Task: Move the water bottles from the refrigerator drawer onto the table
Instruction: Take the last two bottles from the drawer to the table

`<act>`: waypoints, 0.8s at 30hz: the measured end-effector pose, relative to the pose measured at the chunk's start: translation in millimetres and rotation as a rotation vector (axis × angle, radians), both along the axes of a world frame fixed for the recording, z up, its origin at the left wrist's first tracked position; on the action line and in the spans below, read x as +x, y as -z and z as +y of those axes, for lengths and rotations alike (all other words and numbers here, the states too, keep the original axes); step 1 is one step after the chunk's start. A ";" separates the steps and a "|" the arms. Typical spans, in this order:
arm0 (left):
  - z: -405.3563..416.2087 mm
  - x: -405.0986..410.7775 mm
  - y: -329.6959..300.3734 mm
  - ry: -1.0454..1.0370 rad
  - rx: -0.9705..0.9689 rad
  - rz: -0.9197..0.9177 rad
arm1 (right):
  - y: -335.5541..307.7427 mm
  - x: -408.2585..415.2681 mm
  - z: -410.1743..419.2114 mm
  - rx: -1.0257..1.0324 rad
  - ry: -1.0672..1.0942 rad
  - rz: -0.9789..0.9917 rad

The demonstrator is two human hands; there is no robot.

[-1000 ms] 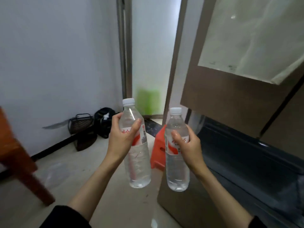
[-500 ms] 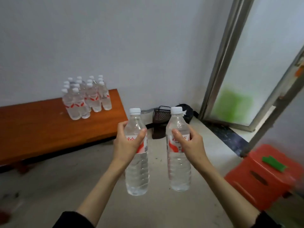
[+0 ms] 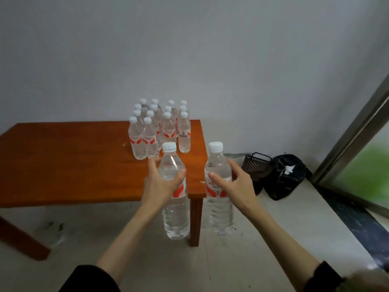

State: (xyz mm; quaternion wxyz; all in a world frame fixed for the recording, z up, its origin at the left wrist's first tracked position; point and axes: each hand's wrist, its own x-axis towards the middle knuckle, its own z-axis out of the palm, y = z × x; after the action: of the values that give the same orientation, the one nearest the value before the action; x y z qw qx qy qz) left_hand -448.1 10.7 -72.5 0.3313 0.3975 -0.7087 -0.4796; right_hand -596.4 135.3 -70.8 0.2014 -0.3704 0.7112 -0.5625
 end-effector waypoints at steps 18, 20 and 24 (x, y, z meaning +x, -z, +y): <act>-237.4 -118.9 47.6 0.015 0.029 -0.294 | 56.4 -114.0 -248.9 0.307 -0.038 0.093; -257.0 -126.6 56.4 0.027 0.020 -0.313 | 65.4 -117.5 -267.0 0.309 -0.014 0.082; -289.7 -139.7 71.1 0.076 0.024 -0.345 | 78.1 -124.2 -300.5 0.330 0.004 0.094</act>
State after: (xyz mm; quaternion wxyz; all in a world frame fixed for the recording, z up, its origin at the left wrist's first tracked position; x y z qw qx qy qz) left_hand -587.8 -279.0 -143.6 0.1817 0.4509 -0.7637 -0.4248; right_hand -720.6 -165.3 -148.9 0.2248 -0.3568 0.8033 -0.4207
